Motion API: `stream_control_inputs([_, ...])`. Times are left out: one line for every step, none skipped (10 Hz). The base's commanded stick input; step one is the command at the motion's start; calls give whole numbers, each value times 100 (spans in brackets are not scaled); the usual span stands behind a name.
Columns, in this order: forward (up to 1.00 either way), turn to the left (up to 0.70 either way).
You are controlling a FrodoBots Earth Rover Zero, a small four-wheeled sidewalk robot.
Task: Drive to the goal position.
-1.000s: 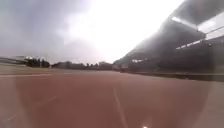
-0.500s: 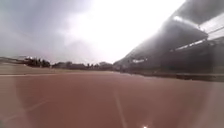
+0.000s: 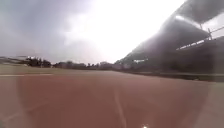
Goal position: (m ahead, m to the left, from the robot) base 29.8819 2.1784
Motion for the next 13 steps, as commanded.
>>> stream_control_inputs([70,0])
stream_control_inputs([70,0])
stream_control_inputs([70,0])
stream_control_inputs([70,0])
stream_control_inputs([70,0])
stream_control_inputs([70,0])
stream_control_inputs([70,0])
stream_control_inputs([70,0])
stream_control_inputs([70,0])
stream_control_inputs([70,0])
stream_control_inputs([70,0])
stream_control_inputs([70,0])
stream_control_inputs([70,0])
